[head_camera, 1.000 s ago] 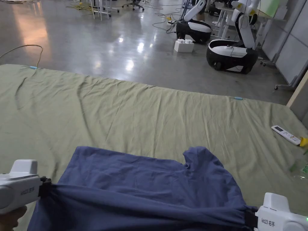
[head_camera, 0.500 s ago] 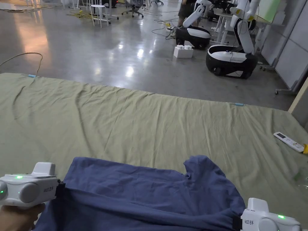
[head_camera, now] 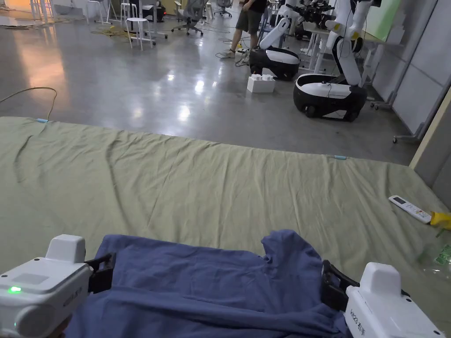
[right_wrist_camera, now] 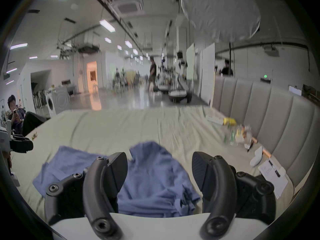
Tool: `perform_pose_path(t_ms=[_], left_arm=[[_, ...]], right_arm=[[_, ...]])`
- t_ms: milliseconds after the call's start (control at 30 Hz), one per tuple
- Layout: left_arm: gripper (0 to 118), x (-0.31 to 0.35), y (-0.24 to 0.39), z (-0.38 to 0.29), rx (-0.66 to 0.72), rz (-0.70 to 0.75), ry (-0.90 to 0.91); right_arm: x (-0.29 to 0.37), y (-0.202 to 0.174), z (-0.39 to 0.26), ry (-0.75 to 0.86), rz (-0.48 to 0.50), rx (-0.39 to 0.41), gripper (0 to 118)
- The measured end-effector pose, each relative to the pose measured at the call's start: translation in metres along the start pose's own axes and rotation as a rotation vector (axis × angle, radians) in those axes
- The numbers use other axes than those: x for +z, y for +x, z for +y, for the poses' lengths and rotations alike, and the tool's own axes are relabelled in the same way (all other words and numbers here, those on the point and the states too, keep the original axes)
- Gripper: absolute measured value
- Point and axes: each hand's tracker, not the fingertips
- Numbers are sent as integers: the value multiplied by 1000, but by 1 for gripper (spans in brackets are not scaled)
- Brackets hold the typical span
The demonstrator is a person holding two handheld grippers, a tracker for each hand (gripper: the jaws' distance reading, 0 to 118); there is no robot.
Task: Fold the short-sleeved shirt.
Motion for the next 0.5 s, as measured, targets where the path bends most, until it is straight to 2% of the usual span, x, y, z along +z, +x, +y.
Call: perform_pose_path(t_ms=[100,167,200,267,333,367,433,500], left_arm=[[50,37,17,4,-20,30,142],[37,59,27,6,-27,40,216],[26,71,31,7,-32,56,249],[14,89,37,7,-32,70,300],[6,103,40,7,-21,53,317],[6,108,41,6,-16,50,320],[2,115,42,5,-26,52,316],[2,119,39,3,-25,55,315]], right_arm=[[30,-19,10,135,-24,22,81],[50,-30,18,242,-41,79,80],[57,-35,18,244,-25,52,75],[70,-43,20,257,-34,59,55],[77,-46,19,282,-21,50,18],[81,-48,20,279,-23,42,8],[85,-47,18,285,-8,24,6],[87,-52,18,284,-5,61,3]])
